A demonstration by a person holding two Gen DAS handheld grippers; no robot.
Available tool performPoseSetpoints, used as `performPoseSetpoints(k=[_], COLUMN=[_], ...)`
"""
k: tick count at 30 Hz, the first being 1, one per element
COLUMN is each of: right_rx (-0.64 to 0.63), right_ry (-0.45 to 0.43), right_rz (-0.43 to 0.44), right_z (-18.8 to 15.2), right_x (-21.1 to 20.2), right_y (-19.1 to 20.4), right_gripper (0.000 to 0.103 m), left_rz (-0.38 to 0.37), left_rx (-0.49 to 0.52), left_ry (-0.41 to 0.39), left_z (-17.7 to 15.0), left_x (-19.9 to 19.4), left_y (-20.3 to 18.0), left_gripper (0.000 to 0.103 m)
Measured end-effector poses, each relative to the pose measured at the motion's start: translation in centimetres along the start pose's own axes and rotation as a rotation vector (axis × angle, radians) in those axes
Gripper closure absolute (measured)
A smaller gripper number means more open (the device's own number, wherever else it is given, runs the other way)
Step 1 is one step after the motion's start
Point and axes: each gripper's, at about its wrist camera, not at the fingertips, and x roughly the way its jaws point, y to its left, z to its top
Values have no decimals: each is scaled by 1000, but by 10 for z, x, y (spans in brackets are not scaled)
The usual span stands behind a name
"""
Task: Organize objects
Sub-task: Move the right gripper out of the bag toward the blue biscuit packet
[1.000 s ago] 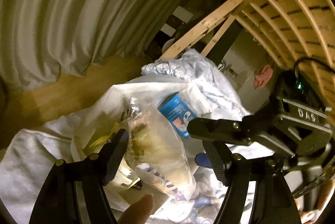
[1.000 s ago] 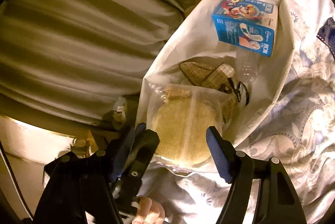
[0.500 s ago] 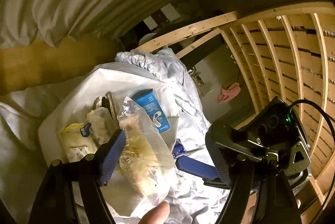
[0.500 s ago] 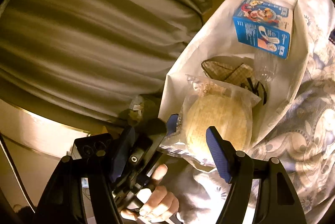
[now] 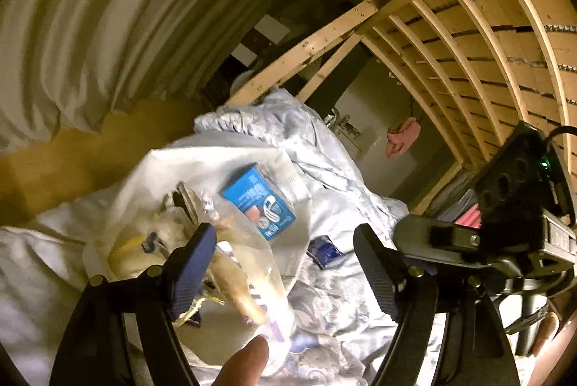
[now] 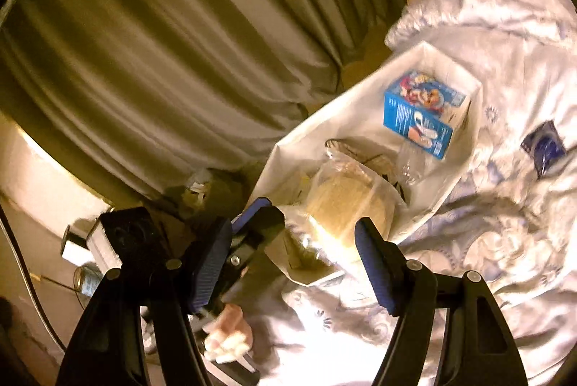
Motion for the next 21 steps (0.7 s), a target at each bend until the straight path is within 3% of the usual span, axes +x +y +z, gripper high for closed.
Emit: performPoseSetpoints(k=[9,14,16,18,21], right_rx=[52,53,69,106,140], right_ry=[23,141,202,265,333], right_rz=[-52,75,170,235,204], right_z=[-4,-10,-11,-11,-6], right_x=[8,39,59,82,120], right_y=[-22,-21,-20,-21,-25], right_gripper=[33,40,41,49,51], left_rz=[56,-6,8,46,113], left_rx=[38,2,-2,6,25], left_ry=[-41,-44,-51,-58,-63], left_z=[9,15,17,19,20], left_x=[-27,-38,-44,-49,-52], left_y=[-7,-2,0,-1,0], left_gripper=[26,26,26,26,26])
